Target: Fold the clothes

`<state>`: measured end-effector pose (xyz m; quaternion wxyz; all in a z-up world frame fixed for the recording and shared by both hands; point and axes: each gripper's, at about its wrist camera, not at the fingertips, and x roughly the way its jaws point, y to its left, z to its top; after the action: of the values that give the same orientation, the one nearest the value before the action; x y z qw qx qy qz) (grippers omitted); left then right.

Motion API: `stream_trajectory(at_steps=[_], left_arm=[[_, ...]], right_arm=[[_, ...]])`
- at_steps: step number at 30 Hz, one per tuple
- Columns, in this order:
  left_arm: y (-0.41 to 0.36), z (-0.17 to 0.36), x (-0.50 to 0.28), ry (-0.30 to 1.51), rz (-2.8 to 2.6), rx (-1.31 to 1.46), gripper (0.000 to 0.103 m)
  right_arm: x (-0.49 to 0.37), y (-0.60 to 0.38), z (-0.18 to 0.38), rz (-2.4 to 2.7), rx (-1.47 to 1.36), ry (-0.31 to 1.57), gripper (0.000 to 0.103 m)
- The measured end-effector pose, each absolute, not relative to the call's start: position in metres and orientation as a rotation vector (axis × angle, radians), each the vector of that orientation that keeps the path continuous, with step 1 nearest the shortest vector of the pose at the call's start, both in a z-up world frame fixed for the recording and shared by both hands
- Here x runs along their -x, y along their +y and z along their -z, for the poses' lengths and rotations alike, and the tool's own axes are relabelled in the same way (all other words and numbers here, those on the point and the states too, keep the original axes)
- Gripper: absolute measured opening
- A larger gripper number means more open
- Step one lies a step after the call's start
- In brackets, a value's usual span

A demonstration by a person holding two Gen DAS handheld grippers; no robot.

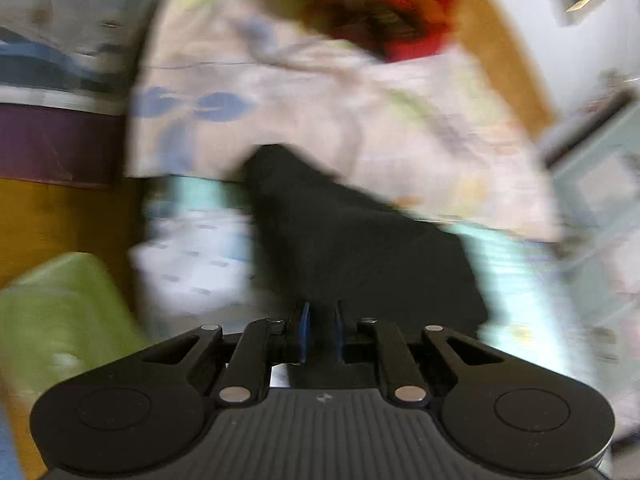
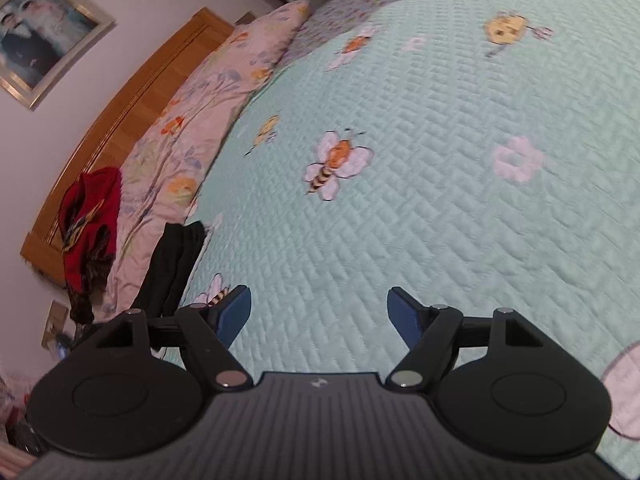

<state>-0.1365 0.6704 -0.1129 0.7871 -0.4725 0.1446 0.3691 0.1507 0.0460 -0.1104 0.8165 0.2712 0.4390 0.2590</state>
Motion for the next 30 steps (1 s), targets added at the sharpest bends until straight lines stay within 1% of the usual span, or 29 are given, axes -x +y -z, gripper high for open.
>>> stream_trajectory(at_steps=[1,3,4,6,7,8,9,12,14,15,17,18,19,20,21,22,23,24,26,30], left_arm=[[0.666,0.107,0.137,0.273,-0.687,1.032,0.015],[0.661,0.1,0.133,0.241,-0.621,1.022,0.015],[0.66,0.098,0.13,0.228,-0.597,1.01,0.016],[0.668,0.115,0.116,0.273,-0.556,1.047,0.03],[0.674,0.132,0.108,0.361,-0.575,1.07,0.028],[0.676,0.147,0.107,0.454,-0.66,1.065,0.011],[0.679,0.162,0.107,0.541,-0.739,1.059,0.002],[0.68,0.177,0.137,0.445,-0.711,1.128,0.002],[0.675,0.168,0.141,0.452,-0.714,1.075,0.001],[0.673,0.163,0.141,0.458,-0.715,1.046,0.007],[0.666,0.148,0.135,0.462,-0.73,0.97,0.014],[0.662,0.139,0.131,0.465,-0.744,0.92,0.02],[0.658,0.13,0.127,0.469,-0.76,0.871,0.029],[0.655,0.125,0.12,0.49,-0.796,0.828,0.054],[0.652,0.121,0.114,0.513,-0.833,0.786,0.088],[0.651,0.123,0.106,0.571,-0.899,0.755,0.099],[0.65,0.125,0.099,0.63,-0.961,0.724,0.1],[0.648,0.13,0.094,0.692,-0.975,0.719,0.09],[0.642,0.14,0.084,0.81,-1.0,0.706,0.086],[0.585,0.102,0.091,0.677,-0.986,0.53,0.086]], right_arm=[[-0.15,0.043,0.113,-0.545,-0.587,0.94,0.077],[-0.146,0.044,0.116,-0.546,-0.581,0.951,0.077],[-0.145,0.045,0.116,-0.55,-0.575,0.956,0.077],[-0.142,0.051,0.116,-0.569,-0.571,0.964,0.077],[-0.141,0.053,0.115,-0.579,-0.573,0.966,0.077],[-0.14,0.055,0.114,-0.588,-0.576,0.966,0.077],[-0.139,0.056,0.111,-0.593,-0.577,0.963,0.077],[-0.138,0.054,0.103,-0.6,-0.567,0.942,0.078],[-0.139,0.051,0.1,-0.591,-0.545,0.929,0.081],[-0.14,0.05,0.101,-0.589,-0.541,0.927,0.081],[-0.141,0.048,0.103,-0.585,-0.552,0.937,0.081],[-0.14,0.048,0.104,-0.587,-0.561,0.94,0.081],[-0.139,0.049,0.104,-0.591,-0.564,0.94,0.081],[-0.137,0.049,0.103,-0.595,-0.566,0.94,0.081],[-0.136,0.05,0.103,-0.6,-0.568,0.94,0.081],[-0.135,0.05,0.103,-0.604,-0.57,0.94,0.081],[-0.133,0.05,0.102,-0.607,-0.571,0.938,0.081],[-0.132,0.05,0.1,-0.607,-0.57,0.933,0.081],[-0.129,0.046,0.094,-0.605,-0.569,0.919,0.081],[-0.119,0.033,0.083,-0.594,-0.553,0.886,0.081]])
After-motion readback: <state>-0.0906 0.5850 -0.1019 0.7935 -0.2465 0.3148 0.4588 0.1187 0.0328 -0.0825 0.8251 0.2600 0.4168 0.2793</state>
